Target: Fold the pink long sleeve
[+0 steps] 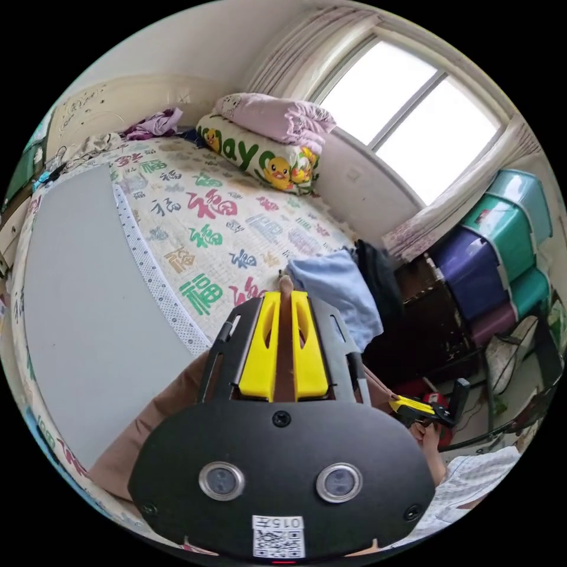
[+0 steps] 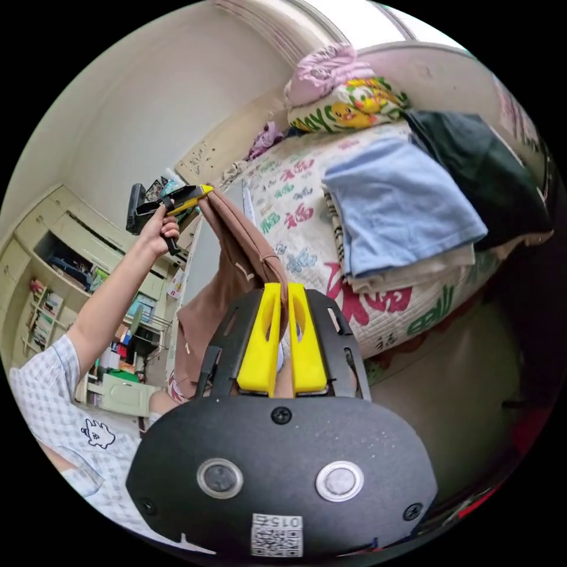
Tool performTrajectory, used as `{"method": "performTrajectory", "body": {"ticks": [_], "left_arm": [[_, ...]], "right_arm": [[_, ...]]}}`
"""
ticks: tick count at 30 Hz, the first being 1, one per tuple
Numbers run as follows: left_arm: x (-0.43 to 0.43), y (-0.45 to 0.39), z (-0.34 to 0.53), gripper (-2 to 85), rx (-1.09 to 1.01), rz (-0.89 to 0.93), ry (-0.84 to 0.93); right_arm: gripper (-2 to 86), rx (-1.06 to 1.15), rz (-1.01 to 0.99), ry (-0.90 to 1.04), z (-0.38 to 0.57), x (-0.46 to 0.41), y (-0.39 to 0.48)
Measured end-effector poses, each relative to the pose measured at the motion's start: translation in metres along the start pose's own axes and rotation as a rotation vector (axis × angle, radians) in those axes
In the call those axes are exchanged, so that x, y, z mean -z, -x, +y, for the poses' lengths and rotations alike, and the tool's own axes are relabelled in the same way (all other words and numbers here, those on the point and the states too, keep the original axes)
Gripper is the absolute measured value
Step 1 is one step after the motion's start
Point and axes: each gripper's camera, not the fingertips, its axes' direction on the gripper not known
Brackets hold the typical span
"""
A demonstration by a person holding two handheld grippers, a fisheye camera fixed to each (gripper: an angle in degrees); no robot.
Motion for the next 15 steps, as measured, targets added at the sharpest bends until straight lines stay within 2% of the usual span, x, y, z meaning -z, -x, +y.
{"method": "performTrajectory", "body": {"ticks": [4, 7, 12, 15], "left_arm": [[0.06, 0.038, 0.042, 1.6, 0.044, 0.088, -0.095], [0.113, 0.092, 0.106, 1.8, 0.099, 0.101, -0.167], [0.185, 0.211, 0.255, 2.8, 0.311, 0.004, -0.25], [0.188, 0.271, 0.326, 4.0, 0.484, -0.143, -0.171]], "right_arm": [[0.7, 0.178, -0.036, -0.028, 0.016, 0.026, 0.061], [0.7, 0.333, -0.163, 0.054, 0.049, 0.005, 0.122], [0.8, 0.515, -0.394, 0.356, 0.123, -0.107, 0.216], [0.7, 0.602, -0.359, 0.522, 0.165, -0.184, 0.251]]}}
